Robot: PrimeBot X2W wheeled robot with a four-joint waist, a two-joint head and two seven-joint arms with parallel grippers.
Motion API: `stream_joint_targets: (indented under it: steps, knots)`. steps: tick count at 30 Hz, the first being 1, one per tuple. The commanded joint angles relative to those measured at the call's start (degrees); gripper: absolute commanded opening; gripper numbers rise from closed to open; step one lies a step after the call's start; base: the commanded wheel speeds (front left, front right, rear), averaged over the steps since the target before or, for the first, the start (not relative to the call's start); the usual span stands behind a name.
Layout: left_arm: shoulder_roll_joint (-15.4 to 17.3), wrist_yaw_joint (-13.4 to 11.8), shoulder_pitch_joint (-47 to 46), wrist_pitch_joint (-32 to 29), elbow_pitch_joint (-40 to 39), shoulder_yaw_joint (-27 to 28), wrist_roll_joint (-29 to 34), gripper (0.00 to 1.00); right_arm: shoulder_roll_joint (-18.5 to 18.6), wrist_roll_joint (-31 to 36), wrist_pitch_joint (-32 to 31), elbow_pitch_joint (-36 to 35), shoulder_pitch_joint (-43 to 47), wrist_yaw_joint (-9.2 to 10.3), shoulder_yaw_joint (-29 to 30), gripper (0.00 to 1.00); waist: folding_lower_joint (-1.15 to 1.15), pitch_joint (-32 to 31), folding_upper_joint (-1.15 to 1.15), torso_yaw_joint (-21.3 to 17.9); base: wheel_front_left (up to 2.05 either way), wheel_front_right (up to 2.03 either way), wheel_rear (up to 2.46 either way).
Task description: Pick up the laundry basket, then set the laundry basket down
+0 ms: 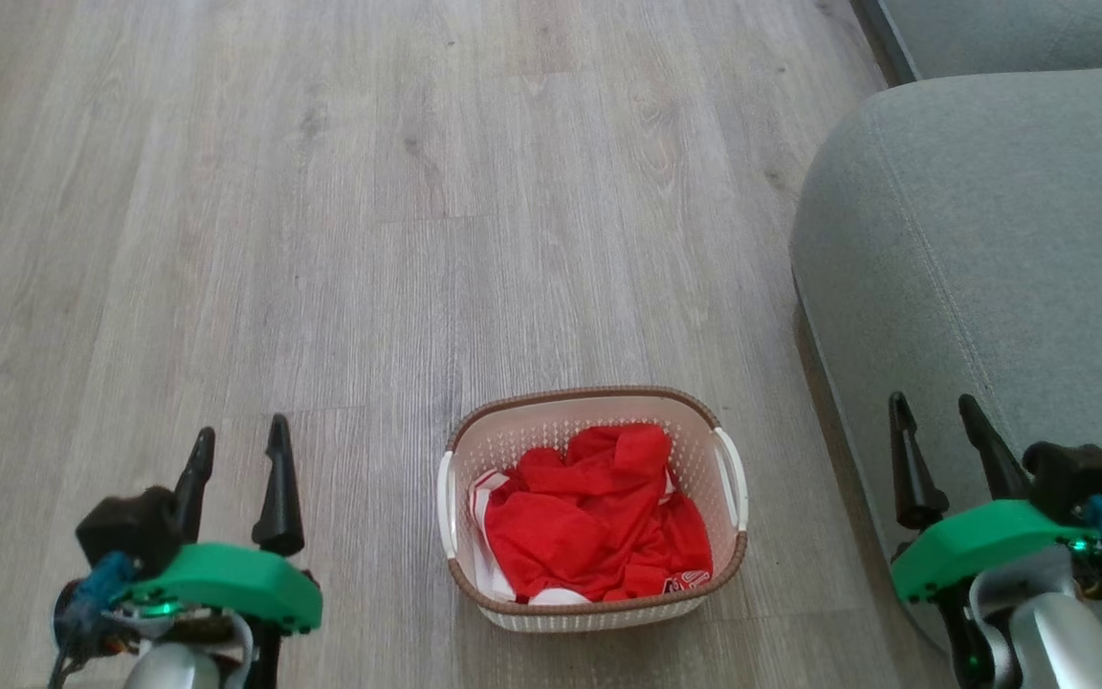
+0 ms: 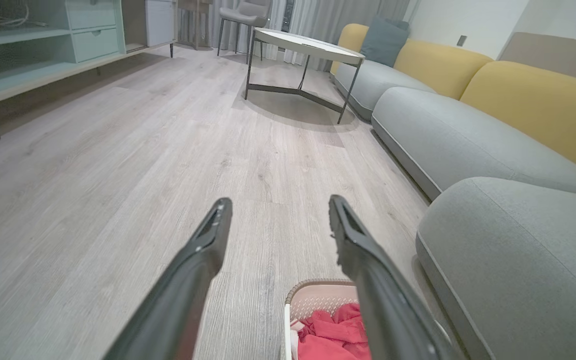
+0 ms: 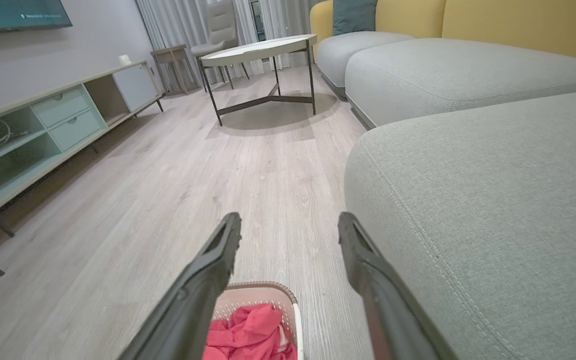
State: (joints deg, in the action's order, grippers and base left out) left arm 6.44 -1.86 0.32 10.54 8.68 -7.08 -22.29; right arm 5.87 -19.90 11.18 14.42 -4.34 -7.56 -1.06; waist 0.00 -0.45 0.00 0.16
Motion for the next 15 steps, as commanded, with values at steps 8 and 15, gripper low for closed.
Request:
stream_joint_targets:
  steps: [8,15]
  knots:
    - [1.6,0.6,-0.4,2.3,-1.8,-0.9,6.8,1.0,-0.9,7.2,-0.2,-0.8,-2.0,0.07,0.3,1.0,0.0,0.2,0.0,0.1,0.0,0.0,0.0]
    - [1.9,0.4,-0.2,3.3,-1.7,-2.1,11.0,1.0,-1.8,12.3,-0.3,-0.2,-2.1,0.07,0.8,1.0,0.0,0.3,0.0,0.1,0.0,0.0,0.0]
